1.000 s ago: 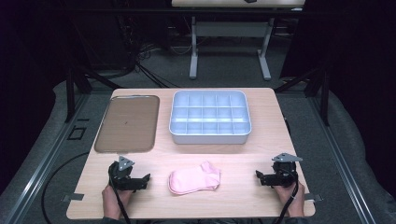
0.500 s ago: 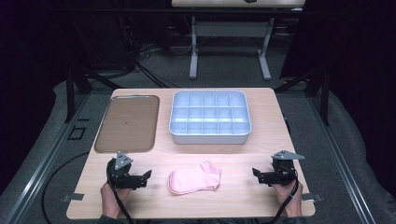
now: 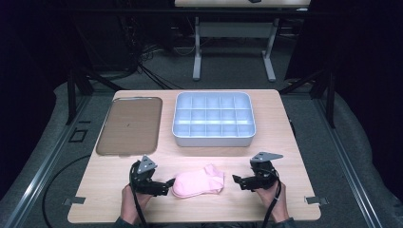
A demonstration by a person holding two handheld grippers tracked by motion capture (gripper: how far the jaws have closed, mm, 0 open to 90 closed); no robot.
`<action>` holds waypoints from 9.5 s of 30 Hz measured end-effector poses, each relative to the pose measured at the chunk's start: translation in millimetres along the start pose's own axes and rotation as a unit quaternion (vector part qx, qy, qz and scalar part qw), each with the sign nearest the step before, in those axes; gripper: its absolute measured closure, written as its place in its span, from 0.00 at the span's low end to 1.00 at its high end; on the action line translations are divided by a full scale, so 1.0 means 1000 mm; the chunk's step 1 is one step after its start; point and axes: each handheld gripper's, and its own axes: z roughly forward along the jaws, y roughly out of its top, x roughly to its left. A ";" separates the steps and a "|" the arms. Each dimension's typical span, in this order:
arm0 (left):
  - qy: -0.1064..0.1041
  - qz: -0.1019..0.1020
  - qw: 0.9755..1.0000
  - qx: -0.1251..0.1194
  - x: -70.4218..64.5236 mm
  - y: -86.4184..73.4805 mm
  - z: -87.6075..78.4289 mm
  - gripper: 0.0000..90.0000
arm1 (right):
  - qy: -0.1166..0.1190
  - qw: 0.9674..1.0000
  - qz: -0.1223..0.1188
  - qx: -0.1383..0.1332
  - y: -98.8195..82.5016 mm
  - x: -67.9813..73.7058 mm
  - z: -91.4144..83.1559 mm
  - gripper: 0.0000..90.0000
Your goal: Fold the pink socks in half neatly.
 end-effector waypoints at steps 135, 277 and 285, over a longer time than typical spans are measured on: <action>-0.111 -0.002 0.992 0.055 -0.036 0.019 0.066 0.95 | -0.056 0.992 -0.103 0.056 0.032 0.083 -0.005 0.92; -0.030 0.013 0.999 0.030 -0.022 0.000 0.043 0.42 | 0.032 0.987 -0.121 0.097 0.030 0.096 0.066 0.37; -0.048 0.030 0.998 0.022 -0.029 0.000 0.041 0.71 | 0.048 0.989 -0.129 0.055 0.037 0.114 0.054 0.43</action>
